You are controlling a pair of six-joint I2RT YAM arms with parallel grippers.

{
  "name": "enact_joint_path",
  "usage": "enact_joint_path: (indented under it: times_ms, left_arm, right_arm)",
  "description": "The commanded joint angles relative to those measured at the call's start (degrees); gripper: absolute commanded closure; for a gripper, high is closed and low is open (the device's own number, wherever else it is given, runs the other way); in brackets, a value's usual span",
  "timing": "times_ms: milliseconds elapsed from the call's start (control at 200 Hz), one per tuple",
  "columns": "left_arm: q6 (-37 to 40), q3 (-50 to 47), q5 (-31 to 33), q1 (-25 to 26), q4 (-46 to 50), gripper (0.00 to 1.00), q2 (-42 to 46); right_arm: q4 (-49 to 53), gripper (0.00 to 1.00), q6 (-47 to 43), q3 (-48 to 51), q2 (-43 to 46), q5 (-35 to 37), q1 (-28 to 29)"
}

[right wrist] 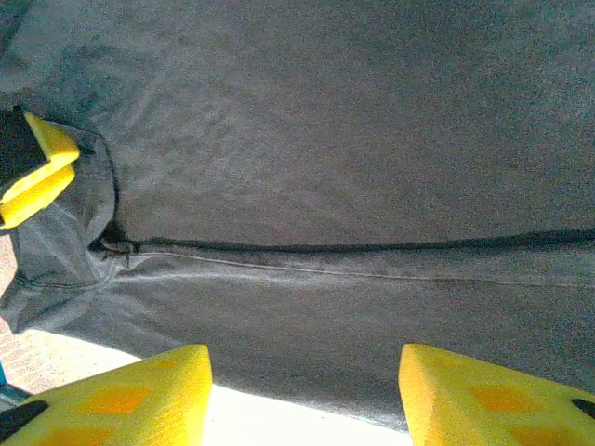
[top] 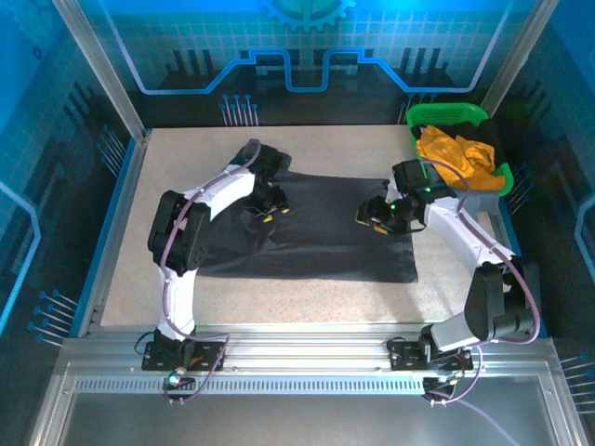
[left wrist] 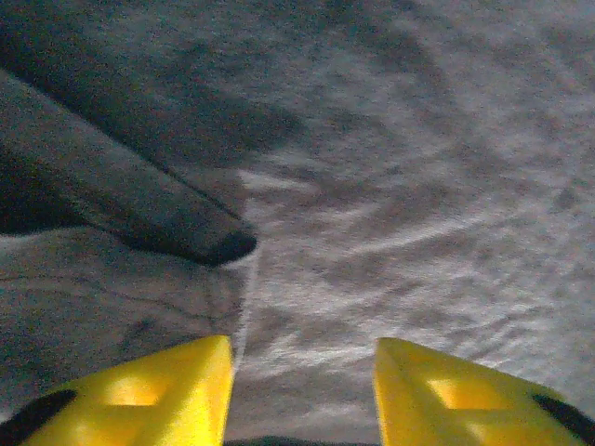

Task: Fold and stack the t-shirts

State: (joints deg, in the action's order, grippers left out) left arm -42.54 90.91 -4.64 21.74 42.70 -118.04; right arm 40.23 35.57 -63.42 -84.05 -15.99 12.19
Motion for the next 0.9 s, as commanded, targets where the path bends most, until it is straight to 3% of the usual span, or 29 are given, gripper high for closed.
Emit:
enact_joint_path:
  times_ms: [0, 110, 250, 360, 435, 560, 895]
  left_arm:
    - [3.91, -2.57, -2.54, -0.12, -5.89, 0.49, 6.44]
    - [0.74, -5.97, -0.44, -3.6, -5.6, 0.51, 10.81]
    - [-5.94, -13.26, -2.35, -9.86, -5.36, 0.67, 14.91]
    - [-7.55, -17.85, -2.94, -11.61, -5.8, 0.76, 16.61]
    - [-7.9, -18.97, -4.61, -11.67, -6.7, 0.74, 15.68]
    - [-9.78, -18.64, -5.63, -11.37, -8.34, 0.61, 13.44]
    - [-9.43, -13.15, -7.04, -7.8, -8.76, 0.65, 7.29]
  right_arm:
    - [0.56, 0.44, 0.04, 0.28, -1.19, -1.51, -0.44]
    - [0.56, 0.45, -0.59, -0.34, -2.53, -1.08, 0.92]
    - [0.12, 0.47, -1.03, -1.34, -4.7, -0.59, 4.17]
    - [-0.53, 0.48, -0.7, -1.79, -6.07, -1.09, 5.63]
    - [-0.76, 0.48, -0.55, -1.97, -6.68, -1.41, 5.66]
    - [-0.15, 0.48, -1.14, -2.83, -7.27, -1.3, 5.68]
    - [0.29, 0.48, -1.03, -2.83, -7.11, -0.81, 5.36]
